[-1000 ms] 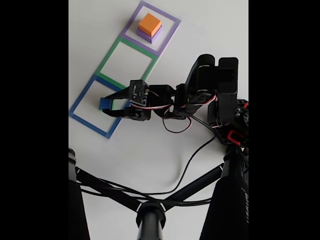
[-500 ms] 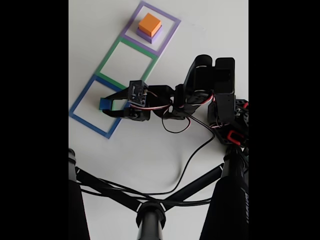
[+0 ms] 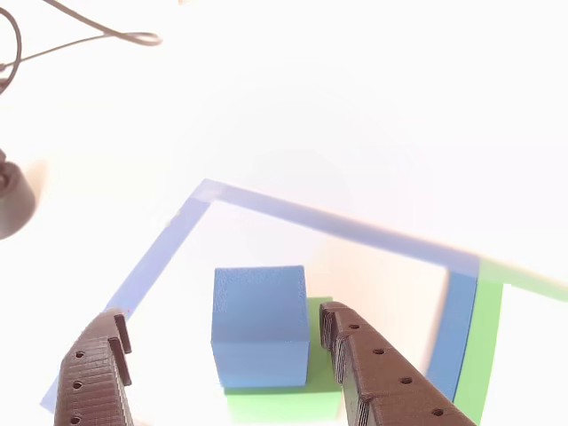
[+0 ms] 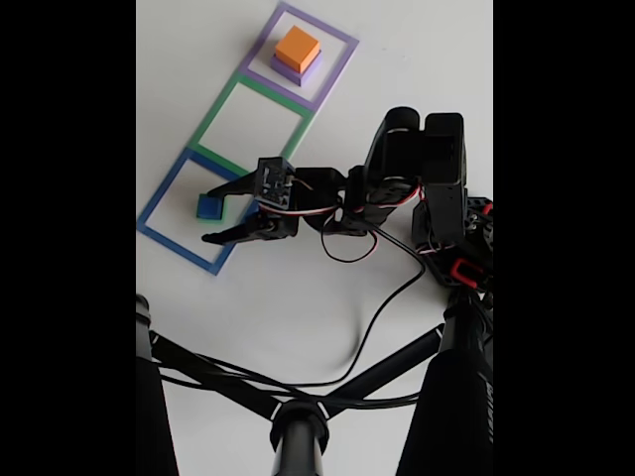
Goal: Tower of hanoi
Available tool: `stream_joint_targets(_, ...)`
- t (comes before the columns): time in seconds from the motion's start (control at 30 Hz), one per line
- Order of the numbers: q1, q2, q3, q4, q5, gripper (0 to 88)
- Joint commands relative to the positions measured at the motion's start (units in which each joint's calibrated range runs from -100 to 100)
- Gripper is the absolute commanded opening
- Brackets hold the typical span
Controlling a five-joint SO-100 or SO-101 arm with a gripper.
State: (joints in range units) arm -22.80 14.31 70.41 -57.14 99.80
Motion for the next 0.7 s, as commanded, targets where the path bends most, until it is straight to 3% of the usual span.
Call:
stream_joint_targets(0.0, 0.7, -7.2, 0.0, 0.5, 0.2, 25.4)
stream_joint_targets(0.17, 1.3, -20.5, 1.1, 10.0, 0.2, 25.9)
stream_joint_targets(0.33, 3.3, -38.4, 0.6, 29.0, 0.2, 23.6)
stream_joint_targets(0.57, 6.0, -60.9, -12.8, 73.8, -0.6, 11.7)
stream_joint_targets(0.67, 7.0, -64.3, -24.4, 92.9, -3.5, 5.2)
